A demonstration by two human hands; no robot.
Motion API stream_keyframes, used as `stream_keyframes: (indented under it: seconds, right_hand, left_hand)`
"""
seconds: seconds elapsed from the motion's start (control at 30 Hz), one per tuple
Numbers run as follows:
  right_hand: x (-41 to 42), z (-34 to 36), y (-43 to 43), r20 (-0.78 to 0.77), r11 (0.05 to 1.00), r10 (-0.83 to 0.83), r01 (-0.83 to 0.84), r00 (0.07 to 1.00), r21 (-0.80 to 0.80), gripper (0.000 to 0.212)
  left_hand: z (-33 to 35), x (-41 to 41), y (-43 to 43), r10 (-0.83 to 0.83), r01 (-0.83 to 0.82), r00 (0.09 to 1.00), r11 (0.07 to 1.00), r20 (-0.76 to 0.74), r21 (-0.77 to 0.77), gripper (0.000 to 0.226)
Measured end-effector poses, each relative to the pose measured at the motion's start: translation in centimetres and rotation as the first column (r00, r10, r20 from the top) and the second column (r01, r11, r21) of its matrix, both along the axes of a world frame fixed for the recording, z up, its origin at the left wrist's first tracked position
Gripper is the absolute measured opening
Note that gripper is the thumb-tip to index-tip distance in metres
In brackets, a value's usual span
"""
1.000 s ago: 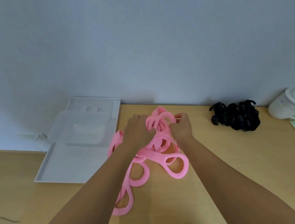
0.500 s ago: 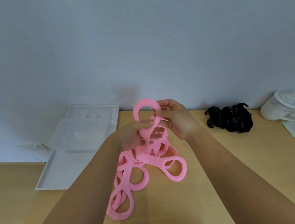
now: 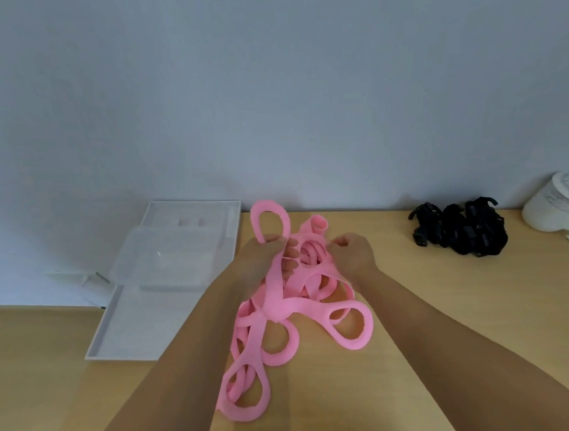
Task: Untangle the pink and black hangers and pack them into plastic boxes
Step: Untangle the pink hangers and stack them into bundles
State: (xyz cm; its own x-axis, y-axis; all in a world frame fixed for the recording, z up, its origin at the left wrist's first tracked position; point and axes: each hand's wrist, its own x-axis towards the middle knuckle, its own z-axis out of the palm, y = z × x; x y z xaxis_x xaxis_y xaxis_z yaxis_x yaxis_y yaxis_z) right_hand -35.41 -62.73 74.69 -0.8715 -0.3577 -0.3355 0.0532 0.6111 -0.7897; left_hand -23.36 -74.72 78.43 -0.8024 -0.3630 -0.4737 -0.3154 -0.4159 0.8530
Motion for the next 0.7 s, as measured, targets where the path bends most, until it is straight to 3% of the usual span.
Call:
stream_keyframes:
  seconds: [0.1, 0.2, 0.3, 0.53, 0.7]
  right_hand:
    - [0.3, -1.3, -0.3, 0.046, 0.989, 0.01, -0.017, 0.999, 0.147, 0.031]
    - [0.3, -2.2, -0.9, 0.037, 0.982, 0.017, -0.023, 0.999, 0.188, 0.024]
    - [0.3, -2.3, -1.2, -0.067, 0.985, -0.007, 0.018, 0.998, 0.172, 0.019]
    - [1.4, 1.1, -1.3, -0.097, 0.962, 0.061, -0.084, 0.993, -0.261, 0.013]
    - [0.9, 6.3, -1.2, -0.109, 0.88, 0.023, -0.072, 0.994, -0.47, 0.019]
  left_hand:
    - [-0.6, 0.3, 0.6, 0.085, -0.086, 0.996, 0.995, 0.018, 0.059, 0.022]
    - [-1.1, 0.4, 1.1, 0.133, -0.134, 0.987, 0.991, 0.092, -0.003, 0.024]
    - [-1.2, 0.4, 1.1, 0.145, -0.138, 0.983, 0.988, 0.116, -0.066, 0.024]
    - [0.7, -0.7, 0.7, 0.155, -0.138, 0.985, 0.972, 0.078, -0.191, 0.023]
    - [5.2, -1.9, 0.2, 0.146, -0.149, 0.983, 0.988, -0.112, -0.027, 0.027]
